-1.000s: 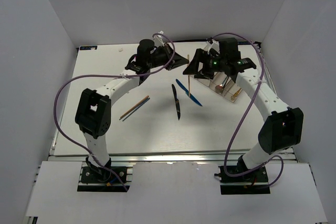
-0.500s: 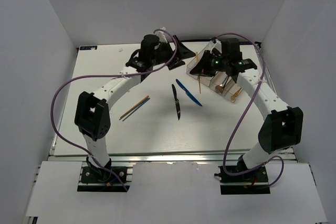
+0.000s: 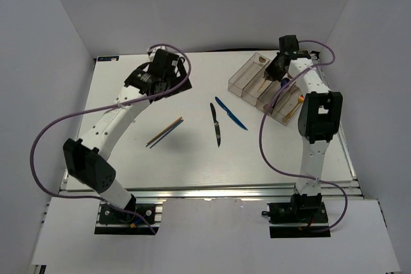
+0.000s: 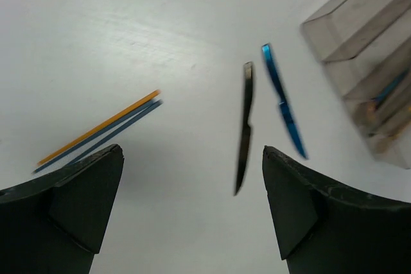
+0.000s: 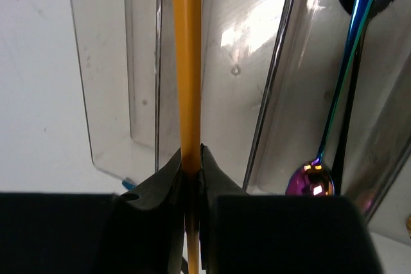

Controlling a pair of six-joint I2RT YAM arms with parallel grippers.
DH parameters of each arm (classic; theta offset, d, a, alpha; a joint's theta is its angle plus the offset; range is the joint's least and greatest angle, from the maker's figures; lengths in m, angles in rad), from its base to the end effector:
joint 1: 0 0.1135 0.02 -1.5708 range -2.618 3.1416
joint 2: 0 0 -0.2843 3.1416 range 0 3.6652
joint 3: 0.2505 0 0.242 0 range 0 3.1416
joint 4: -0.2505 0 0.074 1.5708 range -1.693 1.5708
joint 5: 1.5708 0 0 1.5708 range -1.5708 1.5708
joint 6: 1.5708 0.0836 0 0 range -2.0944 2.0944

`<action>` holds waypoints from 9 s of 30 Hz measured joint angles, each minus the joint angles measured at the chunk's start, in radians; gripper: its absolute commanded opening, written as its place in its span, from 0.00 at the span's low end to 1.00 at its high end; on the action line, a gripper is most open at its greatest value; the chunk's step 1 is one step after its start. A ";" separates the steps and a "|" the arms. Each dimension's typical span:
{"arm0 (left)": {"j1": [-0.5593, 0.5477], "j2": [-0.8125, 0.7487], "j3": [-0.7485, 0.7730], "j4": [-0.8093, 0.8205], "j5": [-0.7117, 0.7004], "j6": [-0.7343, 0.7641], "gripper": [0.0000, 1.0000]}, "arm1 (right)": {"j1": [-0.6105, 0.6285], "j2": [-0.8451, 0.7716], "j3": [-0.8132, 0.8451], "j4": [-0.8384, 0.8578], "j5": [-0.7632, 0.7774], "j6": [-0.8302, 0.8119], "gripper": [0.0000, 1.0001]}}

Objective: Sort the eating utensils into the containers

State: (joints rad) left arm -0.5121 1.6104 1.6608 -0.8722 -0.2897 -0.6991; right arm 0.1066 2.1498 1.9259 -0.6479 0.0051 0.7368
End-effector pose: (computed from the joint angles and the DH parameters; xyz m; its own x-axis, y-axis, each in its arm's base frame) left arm 0.3319 -0.1592 0.3564 -0.6817 -0.3242 -0.6558 -0.1812 0.9433 -0.2780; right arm 0.5160 0.0548 0.2373 -0.6330 0.6080 -0.4792 0.4351 0.7914 0.4295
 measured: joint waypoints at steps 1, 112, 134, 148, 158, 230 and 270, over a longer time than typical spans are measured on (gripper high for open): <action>0.000 -0.031 -0.042 -0.022 -0.016 0.008 0.98 | 0.000 0.035 0.044 -0.016 0.010 0.006 0.00; -0.054 0.201 -0.550 0.378 0.111 0.309 0.00 | 0.287 -0.803 -0.821 0.207 -0.251 -0.116 0.89; -0.088 0.082 -0.576 0.664 0.663 0.021 0.00 | 0.385 -0.496 -0.839 0.489 -0.325 0.088 0.76; -0.092 0.072 -0.459 0.603 0.647 0.006 0.91 | 0.407 -0.396 -0.690 0.463 -0.319 0.087 0.00; 0.025 0.068 -0.220 0.258 0.316 0.090 0.98 | 0.154 -0.214 -0.252 0.235 -0.185 0.031 0.00; 0.238 0.286 -0.394 0.178 0.122 0.277 0.45 | 0.232 -0.713 -0.621 0.085 -0.087 -0.227 0.89; 0.242 -0.051 -0.612 0.254 0.203 0.144 0.00 | 0.256 -0.722 -0.775 0.362 -0.458 0.010 0.89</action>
State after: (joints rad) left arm -0.2703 1.5593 1.0485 -0.6178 -0.0872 -0.5552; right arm 0.3630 1.4277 1.1511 -0.2863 -0.4530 0.7471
